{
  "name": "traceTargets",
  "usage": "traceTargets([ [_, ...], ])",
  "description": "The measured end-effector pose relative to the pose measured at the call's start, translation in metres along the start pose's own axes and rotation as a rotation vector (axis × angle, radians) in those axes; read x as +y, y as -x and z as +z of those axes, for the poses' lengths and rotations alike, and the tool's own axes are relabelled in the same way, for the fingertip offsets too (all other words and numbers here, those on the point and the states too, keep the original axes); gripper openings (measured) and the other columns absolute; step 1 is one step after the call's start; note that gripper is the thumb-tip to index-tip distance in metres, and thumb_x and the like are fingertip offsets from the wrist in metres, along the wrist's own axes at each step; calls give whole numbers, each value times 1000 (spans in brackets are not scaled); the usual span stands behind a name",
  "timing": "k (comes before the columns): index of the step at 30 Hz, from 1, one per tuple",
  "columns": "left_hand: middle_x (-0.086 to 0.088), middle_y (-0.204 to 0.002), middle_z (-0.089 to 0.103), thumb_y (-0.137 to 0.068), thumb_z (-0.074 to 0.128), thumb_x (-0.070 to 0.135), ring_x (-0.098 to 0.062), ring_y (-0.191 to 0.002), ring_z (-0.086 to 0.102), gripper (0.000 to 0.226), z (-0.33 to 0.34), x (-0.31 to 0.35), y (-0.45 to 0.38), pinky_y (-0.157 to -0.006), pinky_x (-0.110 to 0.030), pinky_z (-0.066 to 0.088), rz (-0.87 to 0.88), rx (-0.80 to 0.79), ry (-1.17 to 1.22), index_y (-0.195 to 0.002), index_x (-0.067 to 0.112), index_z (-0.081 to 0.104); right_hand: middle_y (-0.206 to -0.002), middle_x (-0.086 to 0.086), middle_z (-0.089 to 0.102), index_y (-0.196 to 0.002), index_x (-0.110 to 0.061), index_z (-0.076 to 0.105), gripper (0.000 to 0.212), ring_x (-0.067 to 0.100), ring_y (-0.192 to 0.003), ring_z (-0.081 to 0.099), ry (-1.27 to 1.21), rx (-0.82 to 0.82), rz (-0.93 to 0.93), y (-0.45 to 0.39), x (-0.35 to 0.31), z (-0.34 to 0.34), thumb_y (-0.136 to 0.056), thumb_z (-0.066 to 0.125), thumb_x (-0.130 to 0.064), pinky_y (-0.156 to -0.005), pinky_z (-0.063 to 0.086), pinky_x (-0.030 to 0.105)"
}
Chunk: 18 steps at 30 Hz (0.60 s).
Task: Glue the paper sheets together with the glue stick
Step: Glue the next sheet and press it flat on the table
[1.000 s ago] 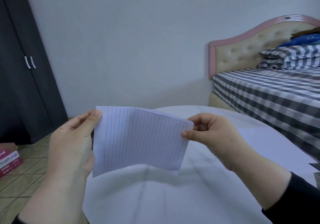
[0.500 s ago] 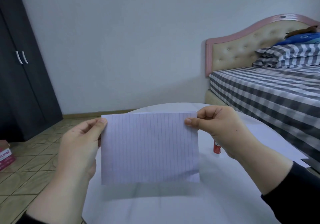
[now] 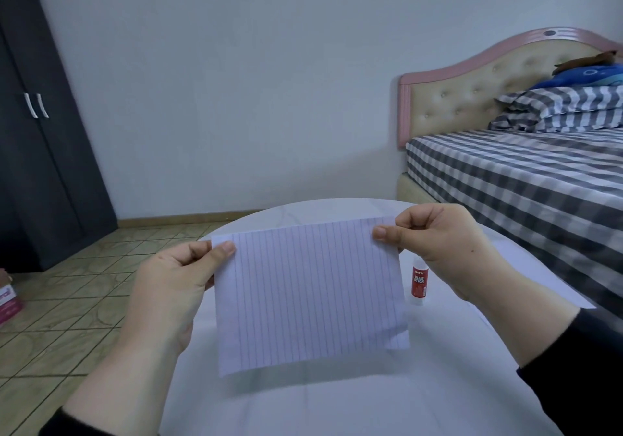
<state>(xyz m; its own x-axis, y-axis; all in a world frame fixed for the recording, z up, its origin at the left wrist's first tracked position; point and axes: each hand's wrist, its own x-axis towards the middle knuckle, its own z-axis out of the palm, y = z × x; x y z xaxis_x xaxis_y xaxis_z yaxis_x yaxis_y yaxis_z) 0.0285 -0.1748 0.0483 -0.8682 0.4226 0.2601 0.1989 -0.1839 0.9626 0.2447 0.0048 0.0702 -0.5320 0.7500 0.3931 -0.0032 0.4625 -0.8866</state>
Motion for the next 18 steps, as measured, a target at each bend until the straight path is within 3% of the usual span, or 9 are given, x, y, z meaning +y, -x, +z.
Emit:
traceTargets([
  [4, -4, -85, 76, -81, 75, 15, -17, -73, 66, 6, -3, -1, -2, -82, -34, 55, -9, 1, -18, -78, 11, 75, -65, 6, 65, -63, -6, 67, 34, 23, -60, 48, 1, -13, 11, 0, 2, 1, -66, 83, -36, -58, 43, 50],
  [8, -7, -85, 75, -82, 74, 14, -14, -67, 64, 8, -5, 0, -3, -74, -29, 54, -25, -14, -1, -82, 7, 74, -65, 4, 61, -62, -6, 64, 43, 25, -66, 49, -24, -36, 29, -2, 5, 1, -56, 85, -44, -62, 46, 61],
  [11, -5, -76, 74, -81, 73, 12, -10, -59, 62, 11, -7, 2, -4, -64, -22, 52, -58, -52, 23, -86, 2, 73, -66, 6, 63, -65, -4, 65, 56, 27, -72, 52, -54, -44, 49, -5, 9, 1, -46, 84, -53, -71, 43, 53],
  [13, -5, -76, 74, -81, 74, 12, -11, -58, 62, 11, -9, 2, -5, -67, -24, 52, -81, -54, 11, -86, 2, 73, -71, 9, 65, -71, -3, 69, 60, 28, -74, 50, -63, -61, 78, -7, 13, 0, -45, 85, -55, -73, 40, 52],
  [16, -7, -84, 75, -79, 78, 14, -14, -64, 68, 12, -11, 0, -5, -73, -28, 55, -67, -53, -130, -84, 4, 73, -78, 13, 70, -71, -13, 74, 31, 32, -70, 51, 38, -63, 114, -8, 18, 1, -61, 87, -39, -72, 47, 60],
  [18, -10, -83, 74, -78, 79, 14, -18, -67, 71, 13, -10, -4, -4, -71, -29, 57, -28, -62, -301, -80, 4, 71, -77, 12, 69, -69, -16, 73, 18, 37, -65, 55, 160, -42, 136, -8, 26, 3, -70, 84, -30, -69, 52, 53],
])
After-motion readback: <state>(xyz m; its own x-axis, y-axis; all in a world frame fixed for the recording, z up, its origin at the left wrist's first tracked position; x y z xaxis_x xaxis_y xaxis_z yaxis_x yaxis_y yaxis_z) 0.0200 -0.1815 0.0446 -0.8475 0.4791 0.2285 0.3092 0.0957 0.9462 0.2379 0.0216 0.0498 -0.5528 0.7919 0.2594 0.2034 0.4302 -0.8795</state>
